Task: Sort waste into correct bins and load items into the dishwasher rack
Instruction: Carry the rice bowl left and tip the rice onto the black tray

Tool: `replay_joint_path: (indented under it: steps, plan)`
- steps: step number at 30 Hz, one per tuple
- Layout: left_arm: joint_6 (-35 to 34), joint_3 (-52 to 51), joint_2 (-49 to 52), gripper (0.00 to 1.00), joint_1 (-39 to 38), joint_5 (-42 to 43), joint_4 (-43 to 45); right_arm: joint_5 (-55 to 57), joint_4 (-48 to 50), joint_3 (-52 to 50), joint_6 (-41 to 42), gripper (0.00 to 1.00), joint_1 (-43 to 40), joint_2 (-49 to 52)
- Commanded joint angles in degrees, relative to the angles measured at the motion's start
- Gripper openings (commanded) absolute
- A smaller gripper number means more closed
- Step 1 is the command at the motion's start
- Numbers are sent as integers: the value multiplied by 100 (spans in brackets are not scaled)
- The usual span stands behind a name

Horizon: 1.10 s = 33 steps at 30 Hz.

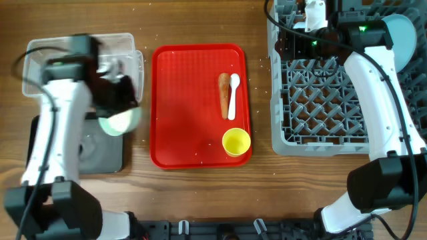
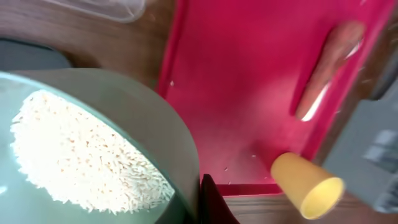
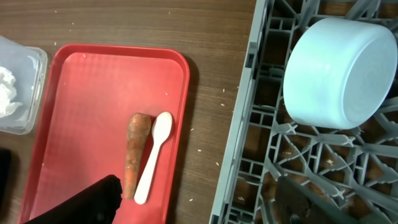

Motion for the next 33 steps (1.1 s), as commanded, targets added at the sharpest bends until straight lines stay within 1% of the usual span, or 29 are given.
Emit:
replay_joint_path:
  steps: [1, 5, 7, 12, 15, 17, 22, 25, 33]
  plan:
    - [1187, -157, -46, 4, 1001, 1519, -2, -94, -39, -15, 46, 82, -11, -24]
    - [1727, -713, -46, 4, 1963, 2470, 236, -96, -122, -15, 57, 81, -11, -24]
    - [1764, -1060, -44, 4, 2354, 2839, 494, -94, -177, -15, 59, 81, -11, -22]
    - [2129, -2006, -33, 4, 3237, 3783, 1178, -96, -260, -15, 61, 81, -11, -22]
    - [2476, -2306, -28, 4, 3744, 4468, 1224, -116, -313, -15, 61, 81, -11, -22]
    - [2472, -2337, -24, 4, 4039, 4601, 1207, -116, -358, -15, 61, 80, -11, -22]
    - [2472, -2337, -24, 4, 4395, 5027, 1088, -116, -417, -15, 61, 80, -11, -22]
    - [2472, -2337, -24, 4, 4489, 5189, 754, -114, -496, -15, 61, 80, -11, -22]
    - [2470, -2337, -24, 4, 4769, 5635, 334, -114, -562, -15, 61, 80, -11, -22]
